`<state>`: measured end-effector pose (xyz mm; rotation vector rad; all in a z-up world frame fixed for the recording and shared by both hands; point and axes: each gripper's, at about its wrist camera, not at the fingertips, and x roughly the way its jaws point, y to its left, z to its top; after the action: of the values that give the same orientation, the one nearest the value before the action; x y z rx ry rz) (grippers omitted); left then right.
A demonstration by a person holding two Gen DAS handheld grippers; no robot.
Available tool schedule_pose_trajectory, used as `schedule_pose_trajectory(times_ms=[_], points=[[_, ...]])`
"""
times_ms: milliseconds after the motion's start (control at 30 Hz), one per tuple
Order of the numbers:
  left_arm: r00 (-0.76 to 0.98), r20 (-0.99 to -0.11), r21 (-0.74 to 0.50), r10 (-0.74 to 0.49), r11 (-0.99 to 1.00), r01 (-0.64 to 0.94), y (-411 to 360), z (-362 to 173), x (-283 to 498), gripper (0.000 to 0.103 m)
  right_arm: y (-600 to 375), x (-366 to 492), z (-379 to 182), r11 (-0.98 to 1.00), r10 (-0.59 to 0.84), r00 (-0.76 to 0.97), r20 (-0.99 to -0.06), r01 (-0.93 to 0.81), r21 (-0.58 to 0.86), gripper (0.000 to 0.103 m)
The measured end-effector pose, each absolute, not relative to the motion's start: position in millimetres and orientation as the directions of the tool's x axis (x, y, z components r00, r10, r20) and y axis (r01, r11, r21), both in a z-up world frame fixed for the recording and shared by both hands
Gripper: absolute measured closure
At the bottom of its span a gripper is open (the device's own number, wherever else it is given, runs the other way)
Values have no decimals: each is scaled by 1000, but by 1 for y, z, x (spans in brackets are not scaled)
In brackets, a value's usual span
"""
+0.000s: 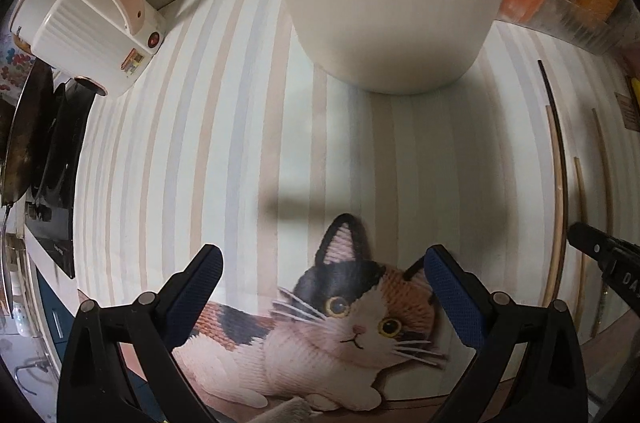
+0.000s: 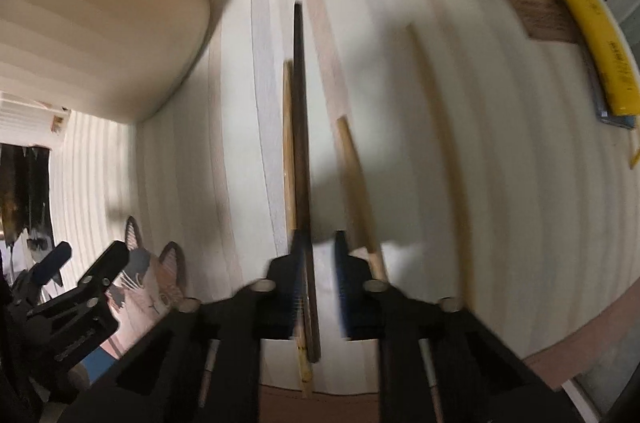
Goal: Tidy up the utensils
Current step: 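Grasp a dark chopstick with the right tool while the left grasps a light wooden one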
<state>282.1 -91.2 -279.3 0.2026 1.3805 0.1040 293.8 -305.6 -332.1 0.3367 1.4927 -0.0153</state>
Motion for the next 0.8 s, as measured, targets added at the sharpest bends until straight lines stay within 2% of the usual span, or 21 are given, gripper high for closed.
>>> schedule_pose_trajectory(times_ms=[33,167,267,367,467,567,633,800], points=[[185,-964,203,192,978,42,-91,-279,282,0,-305,294,-336,955,194,67,-979,215,204,103],[161,-970,189,181,981,42,-93,-279,284,0,-307,288,-337,955,200,67,-977,210,210,103],[150,-973,183,176,982,35,-93,-281,283,0,-311,284,-342,913,325,69,-943,238,332,103],[124,-977,180,176,983,22,-91,-283,283,0,-296,283,-345,899,390,57,-919,194,394,102],[125,-974,191,188,981,11,-86,-281,284,0,-289,285,-340,909,365,72,-928,187,372,102],[120,-975,187,186,982,-6,-80,-279,285,0,-292,286,-335,896,378,89,-922,214,388,97],[120,-973,196,196,980,-12,-76,-278,285,0,-288,285,-333,894,382,100,-919,212,395,89],[130,-957,256,257,966,-31,-65,-273,286,0,-270,301,-335,896,389,106,-915,187,403,86]])
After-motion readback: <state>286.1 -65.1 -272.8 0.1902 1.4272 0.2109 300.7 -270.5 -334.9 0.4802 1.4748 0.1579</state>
